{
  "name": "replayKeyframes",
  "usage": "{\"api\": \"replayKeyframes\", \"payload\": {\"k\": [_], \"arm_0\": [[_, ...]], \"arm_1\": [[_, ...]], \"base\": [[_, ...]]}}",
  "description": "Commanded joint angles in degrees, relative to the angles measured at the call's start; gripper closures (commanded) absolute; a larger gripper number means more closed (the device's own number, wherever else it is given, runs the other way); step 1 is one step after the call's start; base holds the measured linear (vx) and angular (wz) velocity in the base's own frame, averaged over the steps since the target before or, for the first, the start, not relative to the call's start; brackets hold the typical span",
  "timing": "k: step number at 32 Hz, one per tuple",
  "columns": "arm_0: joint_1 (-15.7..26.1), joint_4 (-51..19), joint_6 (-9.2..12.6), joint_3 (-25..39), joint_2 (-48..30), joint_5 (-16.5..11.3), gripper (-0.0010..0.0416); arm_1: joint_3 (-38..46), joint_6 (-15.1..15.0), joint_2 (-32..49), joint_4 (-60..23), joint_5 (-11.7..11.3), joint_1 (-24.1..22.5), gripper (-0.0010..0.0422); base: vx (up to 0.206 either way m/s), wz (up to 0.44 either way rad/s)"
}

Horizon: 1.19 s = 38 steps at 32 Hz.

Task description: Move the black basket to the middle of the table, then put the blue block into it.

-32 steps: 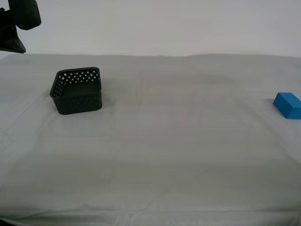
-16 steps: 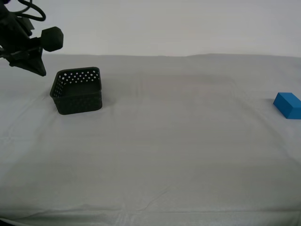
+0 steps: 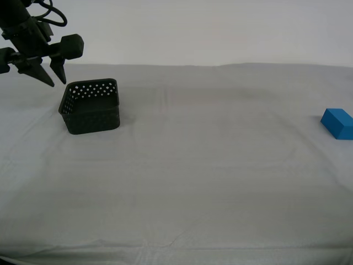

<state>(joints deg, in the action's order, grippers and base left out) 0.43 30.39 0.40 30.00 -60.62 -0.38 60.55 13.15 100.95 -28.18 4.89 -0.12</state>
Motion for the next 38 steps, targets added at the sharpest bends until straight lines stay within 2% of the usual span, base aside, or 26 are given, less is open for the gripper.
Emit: {"api": "replayKeyframes", "payload": {"k": [1,2,4,7,11,20,26,29,31,33,36,38], "arm_0": [[0.0,0.2,0.1,0.0,0.0,0.0,0.0405],[0.0,0.2,0.1,0.0,0.0,0.0,0.0405],[0.0,0.2,0.1,0.0,0.0,0.0,0.0405],[0.0,0.2,0.1,0.0,0.0,0.0,0.0405],[0.0,0.2,0.1,0.0,0.0,0.0,0.0405],[0.0,0.2,0.1,0.0,0.0,0.0,0.0405],[0.0,0.2,0.1,0.0,0.0,0.0,0.0405],[0.0,0.2,0.1,0.0,0.0,0.0,0.0405],[0.0,0.1,0.1,0.0,0.0,0.0,0.0405],[0.0,0.1,0.1,0.0,0.0,0.0,0.0405],[0.0,0.1,0.1,0.0,0.0,0.0,0.0405],[0.0,0.1,0.1,0.0,0.0,0.0,0.0405]], "arm_1": [[-0.5,-0.3,0.1,-0.9,-0.1,0.0,0.0198],[-0.9,-0.3,0.1,-0.9,0.1,0.0,0.0166],[-1.6,-0.3,0.1,-0.3,0.1,0.0,0.0131],[-1.7,-0.3,0.1,0.1,0.1,0.0,0.0107],[-1.7,0.0,0.2,2.2,0.0,0.0,0.0119],[-1.6,1.5,11.8,4.6,0.5,-0.3,0.0154],[-1.2,2.1,14.1,4.9,0.5,-0.3,0.0158],[-0.6,3.0,14.1,5.1,0.5,-0.3,0.0195],[-0.2,3.0,14.1,5.2,0.5,-0.3,0.0242],[0.0,3.0,14.1,5.2,0.5,-0.3,0.0301],[0.0,2.9,14.1,5.3,0.5,-0.3,0.0418],[0.0,2.9,14.1,5.3,0.5,-0.3,0.0414]], "base": [[0.000,0.000],[0.000,0.000],[0.000,0.000],[0.000,0.000],[0.000,0.000],[0.000,0.000],[0.000,0.000],[0.000,0.000],[0.000,0.000],[0.000,0.000],[0.000,0.000],[0.000,0.000]]}}
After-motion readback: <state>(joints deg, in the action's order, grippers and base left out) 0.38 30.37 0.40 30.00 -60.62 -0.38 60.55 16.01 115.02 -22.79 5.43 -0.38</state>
